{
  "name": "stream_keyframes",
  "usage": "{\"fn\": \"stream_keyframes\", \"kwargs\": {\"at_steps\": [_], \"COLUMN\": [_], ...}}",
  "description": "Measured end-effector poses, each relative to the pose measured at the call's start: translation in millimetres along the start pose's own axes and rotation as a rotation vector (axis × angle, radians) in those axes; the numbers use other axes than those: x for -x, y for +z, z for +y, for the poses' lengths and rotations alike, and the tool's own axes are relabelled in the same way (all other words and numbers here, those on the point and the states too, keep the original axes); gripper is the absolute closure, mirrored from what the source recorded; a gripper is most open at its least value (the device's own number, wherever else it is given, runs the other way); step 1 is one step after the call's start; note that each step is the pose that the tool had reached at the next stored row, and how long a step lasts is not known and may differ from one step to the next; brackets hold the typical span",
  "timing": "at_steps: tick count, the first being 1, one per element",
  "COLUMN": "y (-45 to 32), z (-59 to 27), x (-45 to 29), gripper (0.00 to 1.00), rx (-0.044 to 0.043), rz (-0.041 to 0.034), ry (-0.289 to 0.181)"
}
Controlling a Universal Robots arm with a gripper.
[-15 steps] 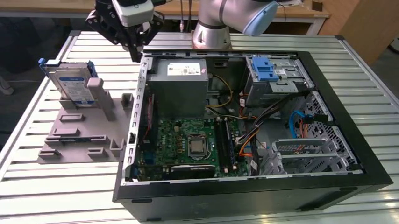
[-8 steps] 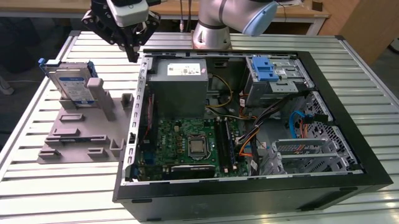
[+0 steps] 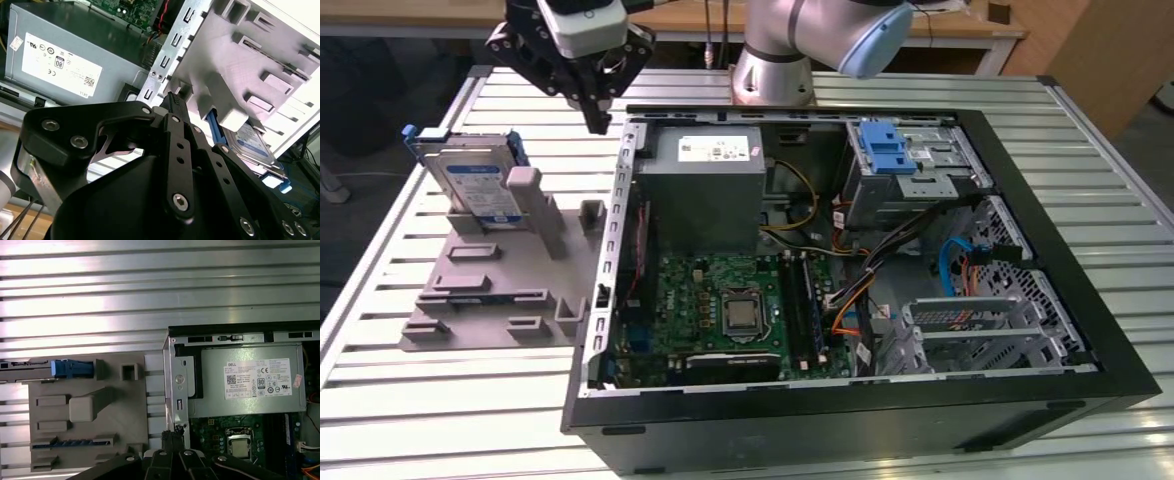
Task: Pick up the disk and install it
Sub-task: 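Reach for the disk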
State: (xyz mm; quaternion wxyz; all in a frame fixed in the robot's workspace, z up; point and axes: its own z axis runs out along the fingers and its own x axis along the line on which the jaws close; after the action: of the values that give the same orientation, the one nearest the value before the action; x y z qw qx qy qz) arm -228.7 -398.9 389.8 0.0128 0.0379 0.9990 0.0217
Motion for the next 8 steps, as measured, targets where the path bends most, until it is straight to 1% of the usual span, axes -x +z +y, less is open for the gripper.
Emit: {"fn": "stream_keyframes", "kwargs": {"at_steps": [8], "y": [0.1], "z": [-0.5], "x": [-6.2], "gripper": [0.89], "rx": [0.0001], "rz": [0.0000], "ry": [0.000]}}
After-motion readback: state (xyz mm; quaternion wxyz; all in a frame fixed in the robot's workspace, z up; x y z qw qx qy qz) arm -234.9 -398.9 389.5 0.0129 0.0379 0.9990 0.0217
